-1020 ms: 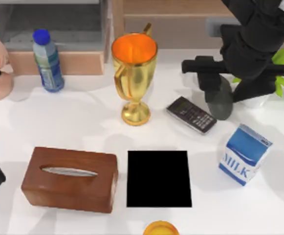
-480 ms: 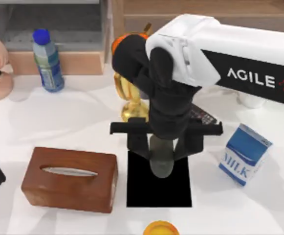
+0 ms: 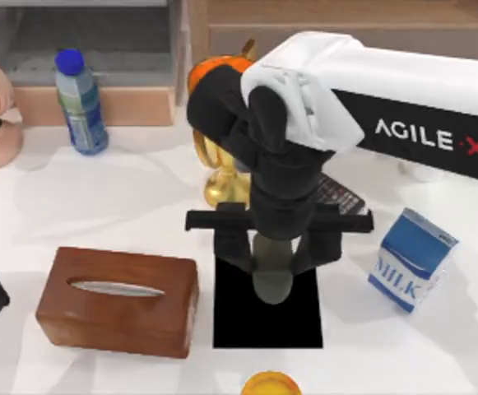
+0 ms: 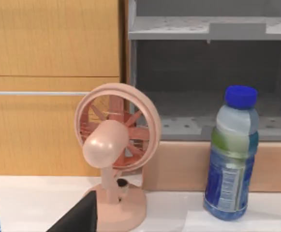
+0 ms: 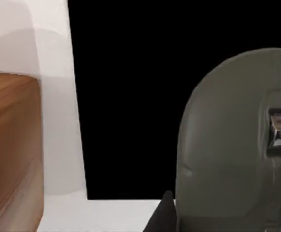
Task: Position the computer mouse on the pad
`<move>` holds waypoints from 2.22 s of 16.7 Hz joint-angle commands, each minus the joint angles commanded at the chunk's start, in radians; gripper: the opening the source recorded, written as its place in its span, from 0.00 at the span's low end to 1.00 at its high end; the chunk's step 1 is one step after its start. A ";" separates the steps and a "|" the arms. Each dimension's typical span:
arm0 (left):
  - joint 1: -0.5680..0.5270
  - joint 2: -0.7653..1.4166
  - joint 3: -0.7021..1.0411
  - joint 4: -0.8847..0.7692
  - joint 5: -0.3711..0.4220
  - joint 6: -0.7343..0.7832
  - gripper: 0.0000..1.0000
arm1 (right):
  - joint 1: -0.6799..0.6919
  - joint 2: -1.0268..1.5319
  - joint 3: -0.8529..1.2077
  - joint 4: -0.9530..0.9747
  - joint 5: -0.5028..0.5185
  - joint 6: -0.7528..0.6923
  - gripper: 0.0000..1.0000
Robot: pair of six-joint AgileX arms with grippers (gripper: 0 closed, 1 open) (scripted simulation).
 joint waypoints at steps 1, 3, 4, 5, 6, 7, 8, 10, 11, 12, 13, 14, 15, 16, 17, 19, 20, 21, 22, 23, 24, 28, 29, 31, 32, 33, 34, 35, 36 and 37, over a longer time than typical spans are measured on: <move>0.000 0.000 0.000 0.000 0.000 0.000 1.00 | -0.007 0.002 -0.005 -0.005 -0.004 0.008 0.00; 0.000 0.000 0.000 0.000 0.000 0.000 1.00 | -0.024 0.009 -0.020 -0.015 -0.014 0.032 0.00; 0.000 0.000 0.000 0.000 0.000 0.000 1.00 | -0.034 0.013 -0.029 -0.020 -0.018 0.045 0.00; 0.000 0.000 0.000 0.000 0.000 0.000 1.00 | -0.044 0.016 -0.038 -0.024 -0.023 0.057 0.00; 0.000 0.000 0.000 0.000 0.000 0.000 1.00 | -0.052 0.019 -0.046 -0.025 -0.026 0.069 0.00; 0.000 0.000 0.000 0.000 0.000 0.000 1.00 | -0.060 0.020 -0.054 -0.024 -0.028 0.079 0.00; 0.000 0.000 0.000 0.000 0.000 0.000 1.00 | -0.065 0.021 -0.061 -0.021 -0.029 0.087 0.00; 0.000 0.000 0.000 0.000 0.000 0.000 1.00 | -0.071 0.020 -0.073 -0.008 -0.027 0.096 0.00; 0.000 0.000 0.000 0.000 0.000 0.000 1.00 | -0.070 0.018 -0.078 0.001 -0.025 0.095 0.00; 0.000 0.000 0.000 0.000 0.000 0.000 1.00 | -0.067 0.017 -0.083 0.013 -0.022 0.093 0.00; 0.000 0.000 0.000 0.000 0.000 0.000 1.00 | -0.062 0.015 -0.087 0.026 -0.018 0.087 0.00; 0.000 0.000 0.000 0.000 0.000 0.000 1.00 | -0.056 0.014 -0.090 0.040 -0.014 0.080 0.00; 0.000 0.000 0.000 0.000 0.000 0.000 1.00 | -0.048 0.014 -0.093 0.055 -0.010 0.070 0.00; 0.000 0.000 0.000 0.000 0.000 0.000 1.00 | -0.039 0.015 -0.096 0.071 -0.005 0.059 0.00; 0.000 0.000 0.000 0.000 0.000 0.000 1.00 | -0.030 0.017 -0.098 0.086 -0.002 0.047 0.00; 0.000 0.000 0.000 0.000 0.000 0.000 1.00 | -0.012 0.024 -0.101 0.117 0.004 0.023 0.00; 0.000 0.000 0.000 0.000 0.000 0.000 1.00 | -0.004 0.029 -0.101 0.131 0.005 0.013 0.00; 0.000 0.000 0.000 0.000 0.000 0.000 1.00 | 0.002 0.036 -0.101 0.144 0.006 0.004 0.00; 0.000 0.000 0.000 0.000 0.000 0.000 1.00 | 0.007 0.043 -0.102 0.154 0.006 -0.002 0.00; 0.000 0.000 0.000 0.000 0.000 0.000 1.00 | 0.010 0.050 -0.104 0.160 0.005 -0.004 0.00; 0.000 0.000 0.000 0.000 0.000 0.000 1.00 | 0.010 0.050 -0.104 0.160 0.005 -0.004 0.00; 0.000 0.000 0.000 0.000 0.000 0.000 1.00 | 0.010 0.050 -0.104 0.160 0.005 -0.004 0.08; 0.000 0.000 0.000 0.000 0.000 0.000 1.00 | 0.010 0.050 -0.104 0.160 0.005 -0.004 0.15; 0.000 0.000 0.000 0.000 0.000 0.000 1.00 | 0.010 0.050 -0.104 0.160 0.005 -0.004 0.30; 0.000 0.000 0.000 0.000 0.000 0.000 1.00 | 0.010 0.050 -0.104 0.160 0.005 -0.004 0.38; 0.000 0.000 0.000 0.000 0.000 0.000 1.00 | 0.010 0.050 -0.104 0.160 0.005 -0.004 0.45; 0.000 0.000 0.000 0.000 0.000 0.000 1.00 | 0.010 0.050 -0.104 0.160 0.005 -0.004 0.53; 0.000 0.000 0.000 0.000 0.000 0.000 1.00 | 0.010 0.050 -0.104 0.160 0.005 -0.004 0.60; 0.000 0.000 0.000 0.000 0.000 0.000 1.00 | 0.010 0.050 -0.104 0.160 0.005 -0.004 0.68; 0.000 0.000 0.000 0.000 0.000 0.000 1.00 | 0.010 0.050 -0.104 0.160 0.005 -0.004 0.75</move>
